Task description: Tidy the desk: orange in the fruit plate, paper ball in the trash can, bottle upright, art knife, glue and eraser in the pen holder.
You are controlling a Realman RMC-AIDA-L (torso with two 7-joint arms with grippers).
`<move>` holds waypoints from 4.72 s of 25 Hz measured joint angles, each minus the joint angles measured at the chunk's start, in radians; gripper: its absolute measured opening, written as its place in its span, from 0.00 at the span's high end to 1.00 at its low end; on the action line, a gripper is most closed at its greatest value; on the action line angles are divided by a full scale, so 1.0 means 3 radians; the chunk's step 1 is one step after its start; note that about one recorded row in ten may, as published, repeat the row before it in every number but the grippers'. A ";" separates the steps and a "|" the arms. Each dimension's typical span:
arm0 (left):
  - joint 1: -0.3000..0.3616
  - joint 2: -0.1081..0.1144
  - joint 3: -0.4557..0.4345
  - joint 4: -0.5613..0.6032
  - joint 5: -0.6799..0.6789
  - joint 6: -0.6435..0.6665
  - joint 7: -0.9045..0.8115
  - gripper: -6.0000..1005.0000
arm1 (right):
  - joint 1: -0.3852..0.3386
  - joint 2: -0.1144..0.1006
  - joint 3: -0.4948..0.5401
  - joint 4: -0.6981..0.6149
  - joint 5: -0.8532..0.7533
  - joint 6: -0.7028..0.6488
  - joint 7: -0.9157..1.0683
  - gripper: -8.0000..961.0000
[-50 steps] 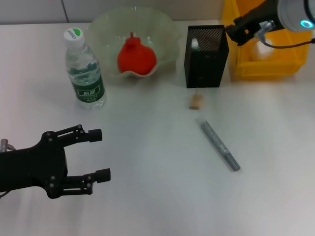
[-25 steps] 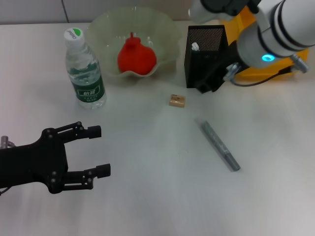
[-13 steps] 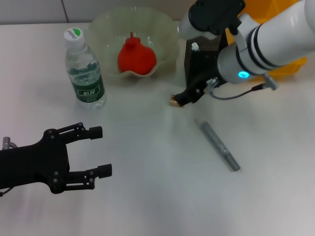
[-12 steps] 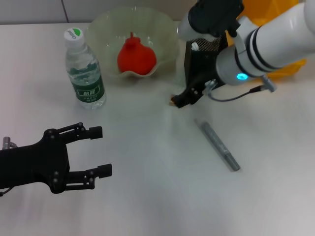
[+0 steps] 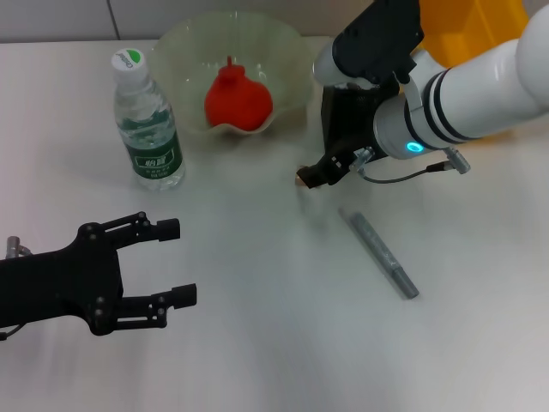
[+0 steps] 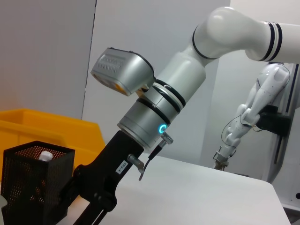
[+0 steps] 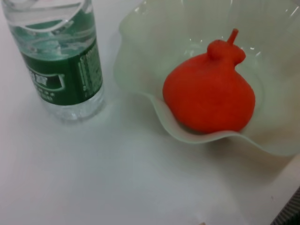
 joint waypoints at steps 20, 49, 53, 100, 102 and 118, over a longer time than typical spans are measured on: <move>-0.0010 -0.0036 0.0016 -0.0016 0.0000 -0.0038 0.0000 0.15 | 0.0034 0.0006 -0.0203 0.0196 0.0129 0.0237 -0.0017 0.43; -0.0018 -0.0040 0.0001 -0.0034 0.0000 -0.0038 -0.0018 0.15 | -0.0397 -0.0019 -0.0056 -0.0986 0.0133 -0.0405 -0.0005 0.73; -0.0023 -0.0040 -0.0006 -0.0036 0.0000 -0.0038 -0.0008 0.15 | -0.0650 -0.0012 0.0118 -0.1656 0.0078 -0.0716 0.0015 0.73; -0.0024 -0.0026 -0.0015 -0.0023 0.0000 0.0019 -0.0022 0.16 | -0.0732 -0.0015 0.0845 -0.2251 -0.0202 -0.1551 0.0116 0.46; -0.0021 -0.0017 -0.0015 -0.0017 0.0000 0.0033 -0.0013 0.16 | -0.0654 -0.0017 0.0848 -0.2343 -0.0304 -0.1875 0.0321 0.46; -0.0104 0.0014 -0.0020 0.0000 0.0166 0.0025 0.0097 0.16 | -0.0052 -0.0001 0.0383 -0.0984 -0.0648 -0.2313 0.0993 0.46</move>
